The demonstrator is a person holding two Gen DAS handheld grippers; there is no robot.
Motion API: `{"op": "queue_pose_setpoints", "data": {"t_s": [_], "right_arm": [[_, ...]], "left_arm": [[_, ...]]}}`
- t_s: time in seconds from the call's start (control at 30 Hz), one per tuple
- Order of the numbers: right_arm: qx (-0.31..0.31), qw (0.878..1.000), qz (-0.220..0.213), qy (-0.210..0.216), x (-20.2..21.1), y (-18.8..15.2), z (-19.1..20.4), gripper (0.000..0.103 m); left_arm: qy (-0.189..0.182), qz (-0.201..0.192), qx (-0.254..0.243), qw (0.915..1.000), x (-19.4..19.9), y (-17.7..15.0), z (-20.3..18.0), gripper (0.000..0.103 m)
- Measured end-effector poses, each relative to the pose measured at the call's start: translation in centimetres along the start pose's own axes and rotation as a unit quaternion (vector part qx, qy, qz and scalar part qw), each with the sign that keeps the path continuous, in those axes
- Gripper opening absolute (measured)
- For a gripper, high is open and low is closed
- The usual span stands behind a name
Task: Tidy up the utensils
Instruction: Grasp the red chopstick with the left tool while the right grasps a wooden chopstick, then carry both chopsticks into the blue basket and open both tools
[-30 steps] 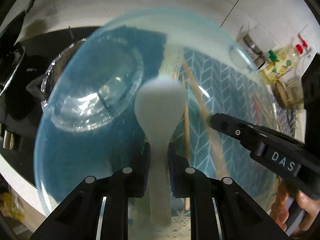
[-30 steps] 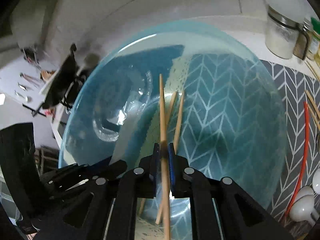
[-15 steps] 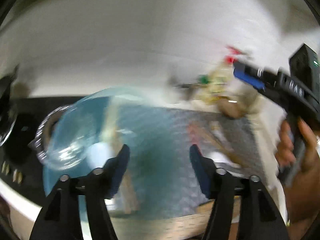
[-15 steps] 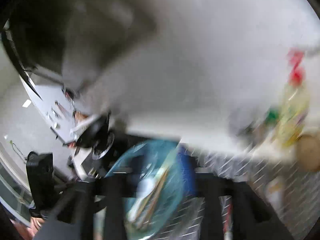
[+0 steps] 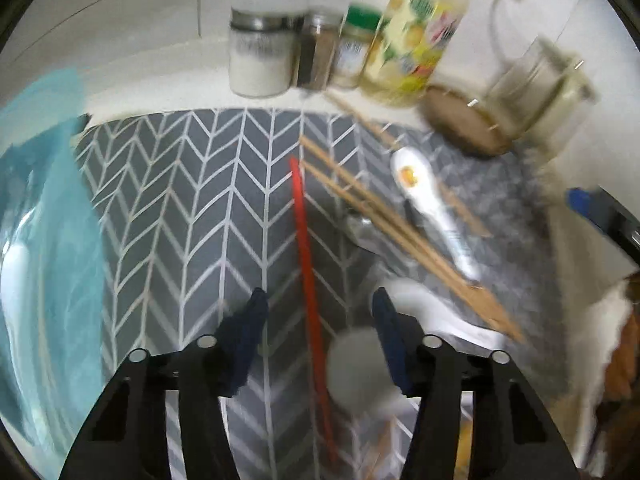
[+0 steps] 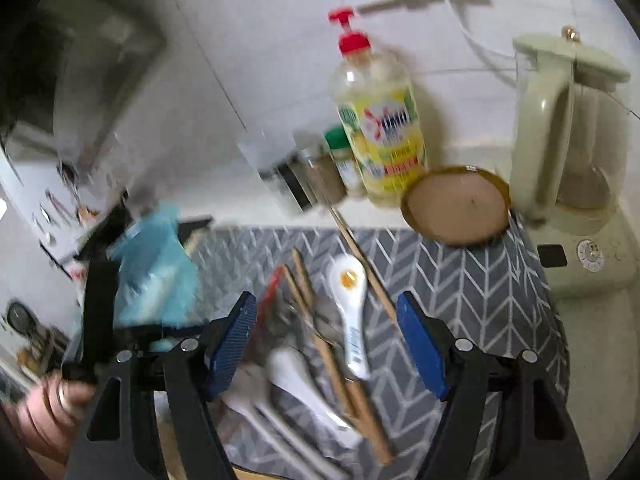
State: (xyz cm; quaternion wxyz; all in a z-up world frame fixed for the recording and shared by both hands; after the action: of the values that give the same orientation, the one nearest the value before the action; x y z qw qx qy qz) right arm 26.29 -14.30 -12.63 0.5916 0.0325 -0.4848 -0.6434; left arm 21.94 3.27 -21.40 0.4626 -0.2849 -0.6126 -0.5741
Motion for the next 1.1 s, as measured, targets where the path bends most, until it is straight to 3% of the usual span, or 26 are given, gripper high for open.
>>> {"op": "queue_pose_setpoints", "data": {"t_s": [0.07,0.2,0.23,0.27,0.33,0.43,0.6,0.67,0.73,0.83,0.87,0.93,1.0,1.1], "right_arm": [[0.030,0.999,0.015,-0.004,-1.2,-0.6,-1.0,0.071],[0.079,0.996,0.030,-0.009,-3.2,-0.7,-3.3,0.069],[0.089,0.995,0.038,-0.013,-4.1,-0.6,-4.0,0.063],[0.100,0.994,0.047,-0.018,-5.1,-0.4,-4.8,0.049],[0.112,0.991,0.070,-0.028,-6.7,-0.5,-6.1,0.035],[0.122,0.988,0.097,-0.018,-8.8,-0.9,-6.9,0.035],[0.179,0.974,0.132,-0.037,-12.0,-1.4,-6.7,0.033],[0.201,0.969,0.136,-0.046,-12.5,-1.2,-6.4,0.023],[0.183,0.971,0.143,-0.055,-12.5,-1.2,-6.3,0.007],[0.130,0.982,0.129,-0.042,-11.7,-1.4,-6.7,0.007],[0.072,0.991,0.112,-0.025,-10.9,-1.4,-7.3,0.007],[-0.007,0.996,0.084,0.004,-9.6,-1.2,-8.1,0.007],[-0.077,0.995,0.052,0.035,-8.3,-1.1,-8.3,0.007],[-0.177,0.980,0.000,0.088,-6.1,-1.0,-7.6,0.007]], "left_arm": [[0.018,0.013,-0.007,0.9997,-1.9,0.3,-0.2,0.049],[0.040,-0.001,-0.018,0.9990,-2.6,0.9,-0.4,0.046],[0.057,-0.007,-0.029,0.9980,-2.8,1.0,-0.5,0.042],[0.066,-0.014,-0.039,0.9969,-2.9,1.0,-0.6,0.037],[0.062,-0.014,-0.043,0.9970,-2.7,1.0,-1.1,0.018],[0.059,-0.012,-0.044,0.9972,-2.7,1.0,-1.3,0.006],[-0.003,0.018,0.032,0.9993,-2.5,1.5,0.1,0.006],[-0.010,0.005,0.038,0.9992,-1.2,1.8,0.6,0.006],[-0.018,-0.004,0.040,0.9990,0.4,2.3,0.6,0.006],[-0.030,-0.029,0.035,0.9985,3.5,3.0,0.9,0.006],[-0.034,-0.036,0.033,0.9982,4.2,3.2,0.9,0.006],[-0.038,-0.048,0.036,0.9975,5.7,3.7,1.4,0.006],[-0.049,-0.054,0.038,0.9966,7.1,4.0,2.0,0.006],[-0.061,-0.069,0.048,0.9946,9.1,4.5,3.2,0.006]]}}
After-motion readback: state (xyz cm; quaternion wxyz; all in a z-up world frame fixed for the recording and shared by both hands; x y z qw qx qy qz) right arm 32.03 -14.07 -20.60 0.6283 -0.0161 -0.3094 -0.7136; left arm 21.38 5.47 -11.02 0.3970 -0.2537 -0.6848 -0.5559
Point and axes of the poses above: each gripper's, at about its wrist camera, not at the fingertips, and x roughly against the way its jaws point, z to its left, y to its top, the point moved 10 cm from there along -x, roughly the way its jaws point, and after that the axes turned 15 degrees about y, right-handed, at the moved point
